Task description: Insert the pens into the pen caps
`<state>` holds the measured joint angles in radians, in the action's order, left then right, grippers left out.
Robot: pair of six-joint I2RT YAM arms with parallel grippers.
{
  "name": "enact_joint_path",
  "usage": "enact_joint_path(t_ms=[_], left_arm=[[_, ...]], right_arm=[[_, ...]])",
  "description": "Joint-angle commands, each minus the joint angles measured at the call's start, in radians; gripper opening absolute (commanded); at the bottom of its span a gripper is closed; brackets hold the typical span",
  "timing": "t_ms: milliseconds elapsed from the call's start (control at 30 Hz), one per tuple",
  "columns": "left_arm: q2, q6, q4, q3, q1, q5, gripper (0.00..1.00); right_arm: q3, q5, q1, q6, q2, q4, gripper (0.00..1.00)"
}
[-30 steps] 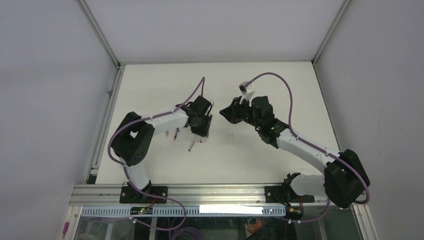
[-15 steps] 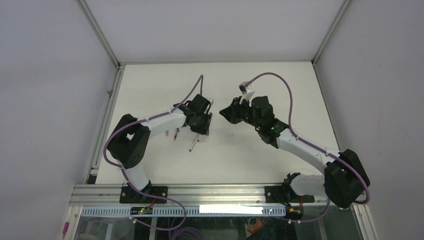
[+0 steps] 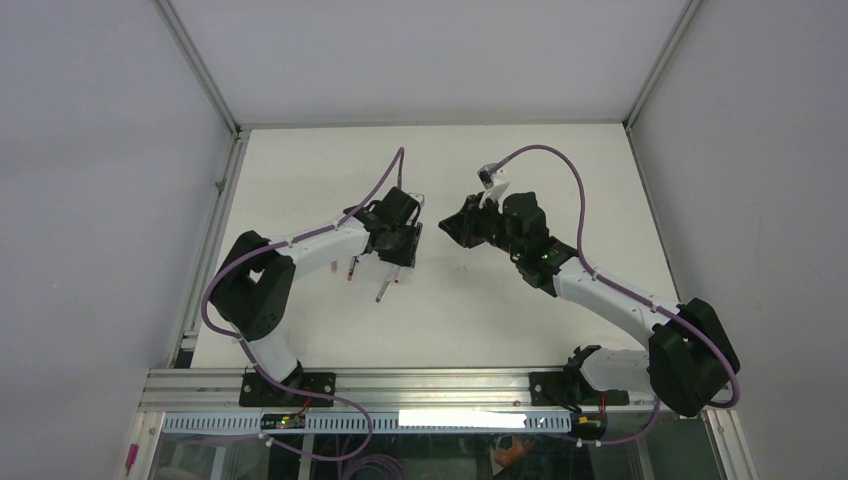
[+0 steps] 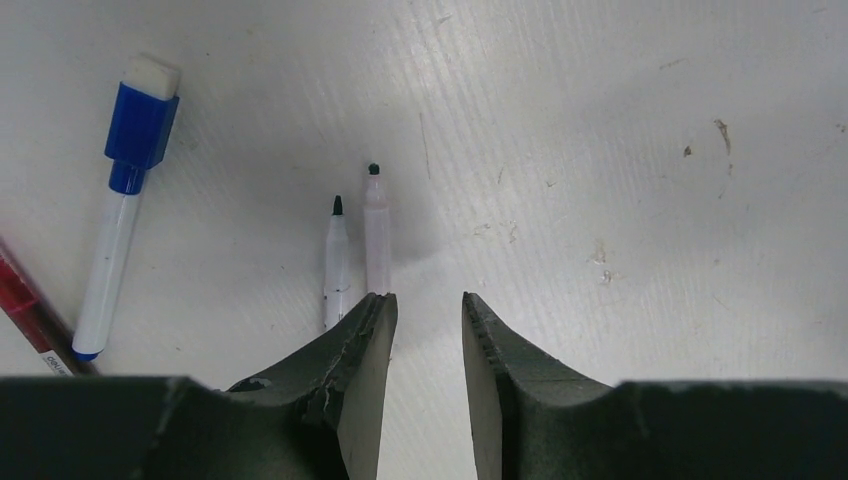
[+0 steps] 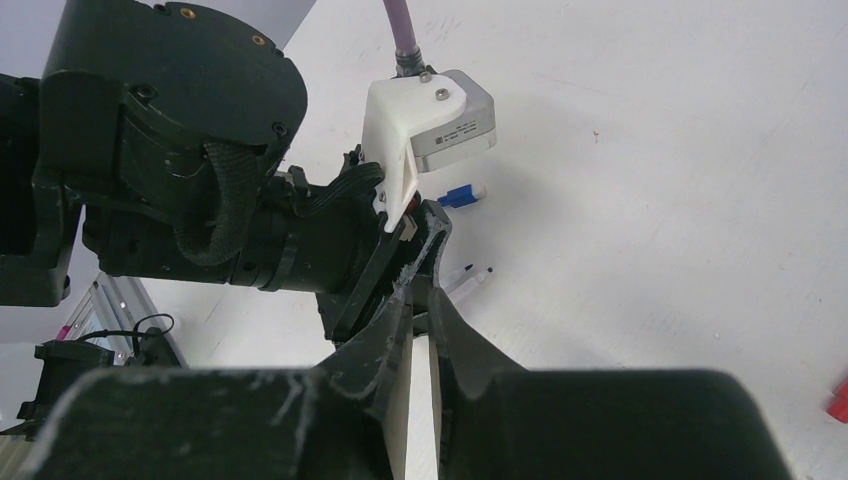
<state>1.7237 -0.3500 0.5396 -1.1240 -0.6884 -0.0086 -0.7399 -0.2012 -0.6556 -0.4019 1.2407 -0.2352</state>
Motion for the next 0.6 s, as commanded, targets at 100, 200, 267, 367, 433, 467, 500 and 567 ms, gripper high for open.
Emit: enact_joint_path(t_ms=[100,200,267,367,433,467,500,567], left_arm=[[-0.021,0.026,0.001,0.007,-0.010,-0.082,0.33],[-0.013,0.027,0.006,0.004,-0.010,-0.090,0.33],[-0.003,0.026,0.007,0.004,-0.009,-0.083,0.33],[0.009,0.023,0.008,0.004,-0.010,-0.078,0.33],[0.020,0.023,0.008,0.002,-0.010,-0.072,0.33],[0.024,0.023,0.006,0.001,-0.009,-0.069,0.33],[0.027,0.023,0.006,0.001,-0.010,-0.066,0.33],[0.032,0.022,0.006,-0.002,-0.010,-0.057,0.33]], right_arm=[[-0.001,-0.018,0.006,0.008,-0.010,-0.043,0.13],[-0.001,-0.018,0.007,0.007,-0.009,-0.043,0.13],[-0.001,-0.018,0.007,0.007,-0.009,-0.043,0.13],[0.000,-0.018,0.007,0.008,-0.008,-0.042,0.13],[0.000,-0.017,0.007,0.008,-0.008,-0.041,0.14],[0.000,-0.017,0.007,0.008,-0.006,-0.041,0.13],[0.000,-0.017,0.007,0.008,-0.006,-0.042,0.13],[0.000,-0.017,0.007,0.008,-0.005,-0.042,0.13]])
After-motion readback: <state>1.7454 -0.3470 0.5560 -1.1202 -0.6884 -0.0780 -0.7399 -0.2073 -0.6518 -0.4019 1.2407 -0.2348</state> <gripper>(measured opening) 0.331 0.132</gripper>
